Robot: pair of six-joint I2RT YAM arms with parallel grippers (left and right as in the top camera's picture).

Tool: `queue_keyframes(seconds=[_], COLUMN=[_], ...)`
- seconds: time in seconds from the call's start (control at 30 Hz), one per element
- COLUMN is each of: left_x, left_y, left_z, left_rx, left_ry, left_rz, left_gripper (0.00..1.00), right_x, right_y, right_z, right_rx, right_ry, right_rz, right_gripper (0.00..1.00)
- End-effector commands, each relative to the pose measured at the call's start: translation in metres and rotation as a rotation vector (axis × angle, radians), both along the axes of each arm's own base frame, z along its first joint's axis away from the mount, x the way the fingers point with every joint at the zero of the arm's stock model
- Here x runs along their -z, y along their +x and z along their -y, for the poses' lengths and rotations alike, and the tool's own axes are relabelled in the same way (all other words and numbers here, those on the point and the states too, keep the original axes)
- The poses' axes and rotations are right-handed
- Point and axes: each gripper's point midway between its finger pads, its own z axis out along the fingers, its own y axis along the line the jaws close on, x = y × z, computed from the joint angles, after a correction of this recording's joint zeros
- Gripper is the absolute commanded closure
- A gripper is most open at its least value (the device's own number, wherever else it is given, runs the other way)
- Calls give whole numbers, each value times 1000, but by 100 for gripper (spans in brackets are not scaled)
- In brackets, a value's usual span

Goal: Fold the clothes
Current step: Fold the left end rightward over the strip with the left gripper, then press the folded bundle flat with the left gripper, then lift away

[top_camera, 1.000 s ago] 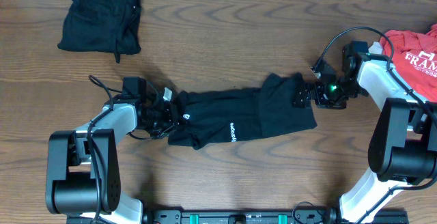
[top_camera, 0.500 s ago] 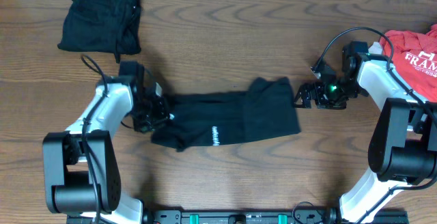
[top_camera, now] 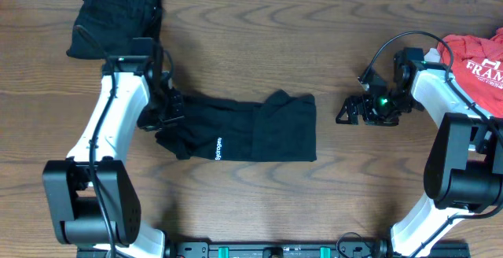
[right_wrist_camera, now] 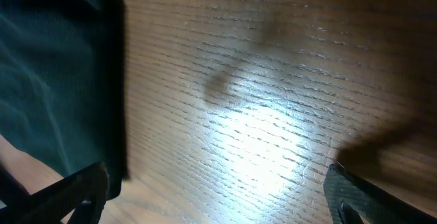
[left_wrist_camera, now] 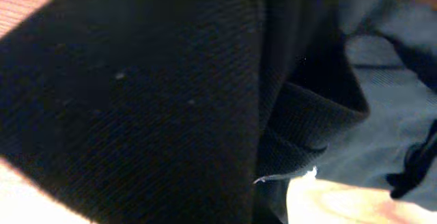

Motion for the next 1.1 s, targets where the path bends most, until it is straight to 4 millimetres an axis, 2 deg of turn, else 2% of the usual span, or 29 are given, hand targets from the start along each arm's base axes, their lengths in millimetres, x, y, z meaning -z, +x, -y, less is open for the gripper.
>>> queue_keyframes(seconds=[0.0,0.27,0.5,0.73,0.93,1.07], left_x=[-9,-30,-41,-44,-63,-72], left_y=[7,16,9,3,9,14], left_z=[14,71,125,155,182,202], left_rx=[53,191,295,375,429,462], left_ry=[21,6,-16,-35,-68,-96], left_rz=[21,98,143,181,257,317], left_gripper=[94,94,94,94,94,94], right_x=[2,2,2,2,2,2], right_y=[-2,-3,-3,-5,-6,2], right_z=[-4,-4,-4,-8,-11,-8], right_rx=[-8,-8,-8,-14,-21,86], right_ry=[2,2,3,10,7,2], right_rz=[-10,-14,-16,-25,-28,-44], right_gripper=[2,2,2,2,4,4])
